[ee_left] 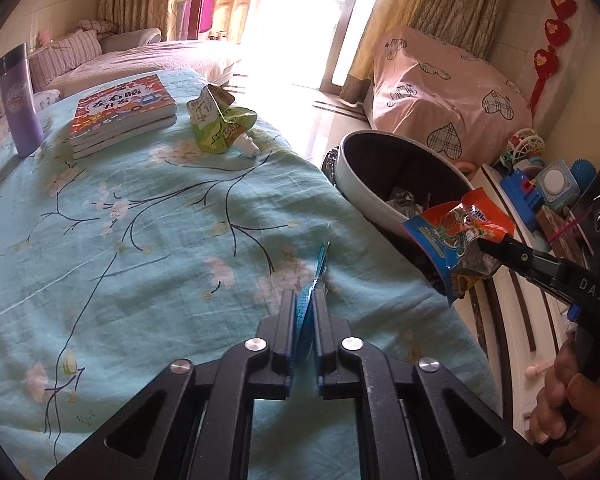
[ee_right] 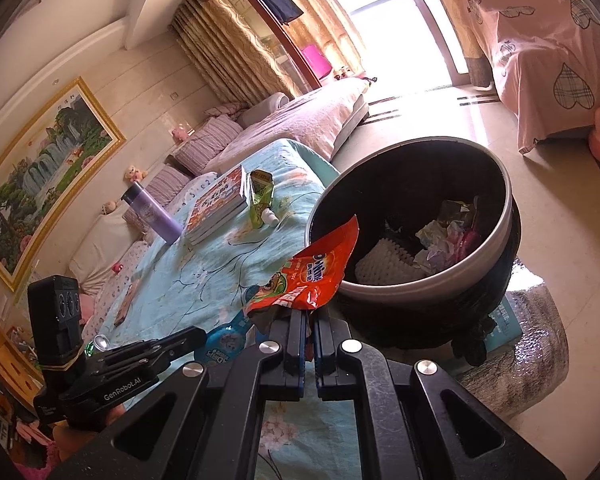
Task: Collect trash
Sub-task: 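Carry the blue toy and orange bag over the bin and open both grippers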
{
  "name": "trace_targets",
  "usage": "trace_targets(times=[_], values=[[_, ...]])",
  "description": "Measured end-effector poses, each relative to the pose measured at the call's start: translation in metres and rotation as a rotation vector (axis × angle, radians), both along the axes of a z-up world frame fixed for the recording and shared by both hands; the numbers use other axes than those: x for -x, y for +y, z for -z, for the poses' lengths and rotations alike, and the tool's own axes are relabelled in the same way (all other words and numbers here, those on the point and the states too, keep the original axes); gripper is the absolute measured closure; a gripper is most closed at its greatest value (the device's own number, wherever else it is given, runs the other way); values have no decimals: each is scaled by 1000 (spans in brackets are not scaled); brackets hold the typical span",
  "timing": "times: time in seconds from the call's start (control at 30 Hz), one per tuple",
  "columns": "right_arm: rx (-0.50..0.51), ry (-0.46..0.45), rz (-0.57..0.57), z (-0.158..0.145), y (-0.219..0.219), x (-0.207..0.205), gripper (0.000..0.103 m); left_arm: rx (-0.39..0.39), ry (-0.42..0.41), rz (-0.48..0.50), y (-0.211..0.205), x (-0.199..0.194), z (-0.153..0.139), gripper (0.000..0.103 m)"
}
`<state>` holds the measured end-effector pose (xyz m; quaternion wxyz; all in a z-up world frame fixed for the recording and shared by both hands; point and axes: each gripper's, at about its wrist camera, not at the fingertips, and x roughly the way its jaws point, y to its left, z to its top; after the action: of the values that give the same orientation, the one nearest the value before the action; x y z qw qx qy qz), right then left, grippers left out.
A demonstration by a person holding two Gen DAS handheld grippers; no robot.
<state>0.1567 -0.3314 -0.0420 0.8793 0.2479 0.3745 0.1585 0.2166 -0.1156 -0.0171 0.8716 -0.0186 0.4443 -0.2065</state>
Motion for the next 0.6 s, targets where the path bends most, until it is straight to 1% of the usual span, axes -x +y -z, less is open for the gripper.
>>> trace_targets(times=[0.07, 0.1, 0.2, 0.27, 0.3, 0.33, 0.4, 0.6], values=[[-4, 1, -3, 0, 0, 0, 100, 13, 9, 15, 0, -2, 1, 85], [-6, 2, -4, 1, 0, -1, 100, 13, 18, 21, -2, -2, 1, 78], [-11, 5, 0, 3, -1, -1, 100, 1, 20, 48, -10, 0, 5, 74], [-12, 10, 3, 4, -2, 0, 100, -8, 28, 63, -16, 1, 10, 74], [-15, 12, 3, 4, -3, 0, 100, -22, 30, 70, -19, 1, 12, 77], [-16, 13, 4, 5, -3, 0, 100, -36, 35, 77, -23, 1, 15, 76], [-16, 12, 7, 4, -5, 1, 100, -55, 31, 80, -28, 2, 19, 71], [-18, 12, 22, 4, -10, 4, 100, -46, 25, 80, -29, 0, 20, 73]])
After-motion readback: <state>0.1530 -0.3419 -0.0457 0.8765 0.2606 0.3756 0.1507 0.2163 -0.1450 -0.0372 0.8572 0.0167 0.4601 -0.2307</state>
